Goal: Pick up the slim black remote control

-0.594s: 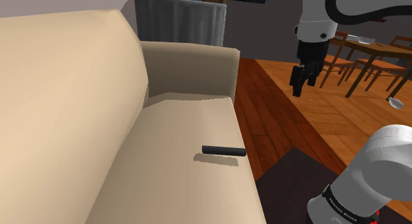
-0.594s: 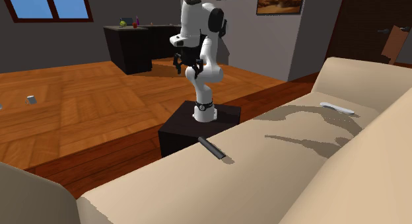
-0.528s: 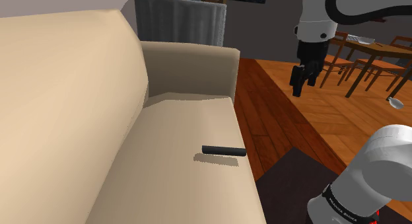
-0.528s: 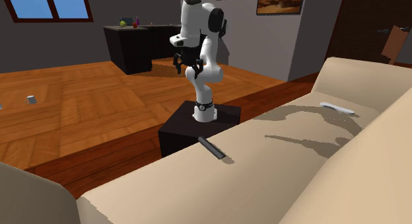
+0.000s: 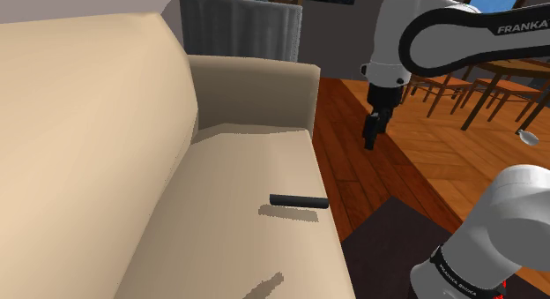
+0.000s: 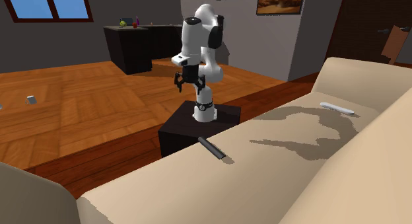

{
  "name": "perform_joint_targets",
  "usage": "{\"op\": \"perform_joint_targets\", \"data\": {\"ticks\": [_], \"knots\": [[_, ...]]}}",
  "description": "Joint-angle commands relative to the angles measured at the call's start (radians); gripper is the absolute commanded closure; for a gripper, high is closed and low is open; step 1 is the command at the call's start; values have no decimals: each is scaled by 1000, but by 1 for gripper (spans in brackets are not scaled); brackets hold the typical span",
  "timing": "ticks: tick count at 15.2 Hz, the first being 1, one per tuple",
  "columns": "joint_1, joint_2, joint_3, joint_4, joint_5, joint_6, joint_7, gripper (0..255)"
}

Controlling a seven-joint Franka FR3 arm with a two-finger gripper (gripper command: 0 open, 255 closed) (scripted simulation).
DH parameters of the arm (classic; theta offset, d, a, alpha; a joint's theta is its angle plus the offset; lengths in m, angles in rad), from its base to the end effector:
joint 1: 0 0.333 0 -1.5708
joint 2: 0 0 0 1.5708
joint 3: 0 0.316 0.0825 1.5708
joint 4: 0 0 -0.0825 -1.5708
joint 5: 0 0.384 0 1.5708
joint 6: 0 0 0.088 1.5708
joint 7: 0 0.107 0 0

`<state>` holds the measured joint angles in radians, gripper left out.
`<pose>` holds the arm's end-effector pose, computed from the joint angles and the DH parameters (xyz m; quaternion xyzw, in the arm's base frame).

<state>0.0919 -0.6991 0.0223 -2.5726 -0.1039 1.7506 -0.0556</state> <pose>0.3242 0.0282 0.4758 0.9920 0.0938 -0.0599 0.0592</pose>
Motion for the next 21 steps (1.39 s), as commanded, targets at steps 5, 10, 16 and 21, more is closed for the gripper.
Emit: {"op": "perform_joint_targets", "data": {"ticks": [5, 10, 16, 21], "knots": [[67, 152, -37, -71, 22, 262, -148, 0], [134, 307, -56, -92, 63, 465, -276, 0], [223, 514, -64, -79, 151, 687, -456, 0], [253, 615, -60, -70, 202, 786, -535, 0]]}}
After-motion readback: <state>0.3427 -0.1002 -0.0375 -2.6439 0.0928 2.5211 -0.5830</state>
